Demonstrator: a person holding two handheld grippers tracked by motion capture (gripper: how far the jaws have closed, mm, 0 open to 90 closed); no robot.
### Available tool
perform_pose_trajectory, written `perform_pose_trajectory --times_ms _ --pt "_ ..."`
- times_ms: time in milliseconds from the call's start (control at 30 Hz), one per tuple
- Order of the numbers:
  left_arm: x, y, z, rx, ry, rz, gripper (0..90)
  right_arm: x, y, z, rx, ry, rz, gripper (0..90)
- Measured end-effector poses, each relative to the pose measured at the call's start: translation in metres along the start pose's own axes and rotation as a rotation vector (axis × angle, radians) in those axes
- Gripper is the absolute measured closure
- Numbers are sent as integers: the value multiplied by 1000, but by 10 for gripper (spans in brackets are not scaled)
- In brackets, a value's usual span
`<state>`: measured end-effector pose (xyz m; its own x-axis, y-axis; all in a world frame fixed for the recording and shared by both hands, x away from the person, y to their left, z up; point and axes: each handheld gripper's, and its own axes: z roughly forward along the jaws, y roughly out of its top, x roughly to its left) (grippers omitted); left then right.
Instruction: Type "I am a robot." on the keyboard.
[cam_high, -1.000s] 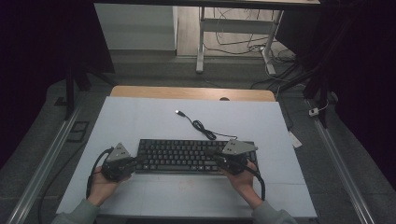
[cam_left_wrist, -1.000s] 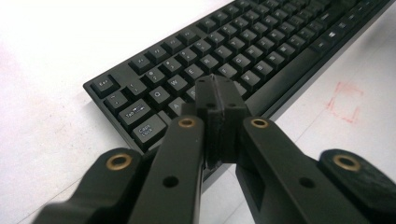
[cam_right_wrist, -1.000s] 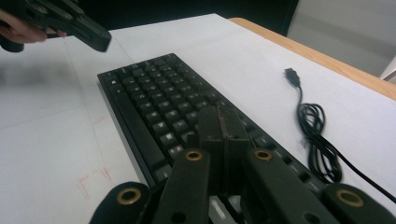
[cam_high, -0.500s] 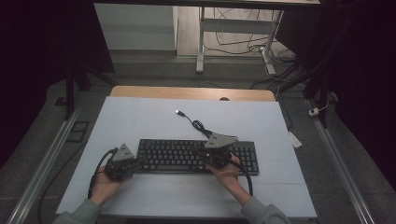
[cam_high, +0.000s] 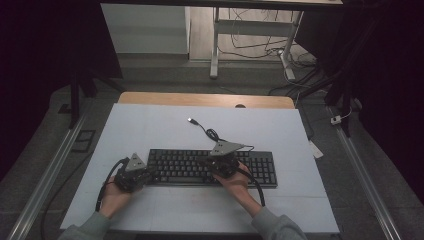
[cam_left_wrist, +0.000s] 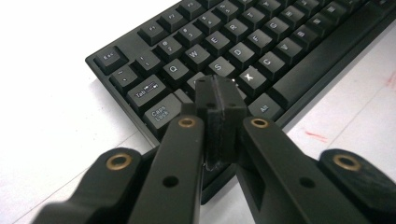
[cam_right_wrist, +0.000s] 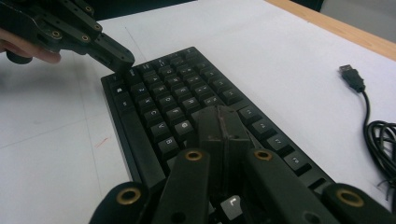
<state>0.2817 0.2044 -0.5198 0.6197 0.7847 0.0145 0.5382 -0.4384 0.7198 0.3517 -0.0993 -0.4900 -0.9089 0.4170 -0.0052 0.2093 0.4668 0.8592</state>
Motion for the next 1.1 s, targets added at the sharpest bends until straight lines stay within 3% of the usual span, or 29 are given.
perform_pose_trajectory --times_ms 633,967,1100 --pt "2 -1 8 25 14 11 885 1 5 22 46 15 2 895" --pt "3 -1 8 30 14 11 885 -3 2 35 102 -11 9 895" --pt "3 -2 9 35 14 13 885 -7 -1 37 139 -42 22 895"
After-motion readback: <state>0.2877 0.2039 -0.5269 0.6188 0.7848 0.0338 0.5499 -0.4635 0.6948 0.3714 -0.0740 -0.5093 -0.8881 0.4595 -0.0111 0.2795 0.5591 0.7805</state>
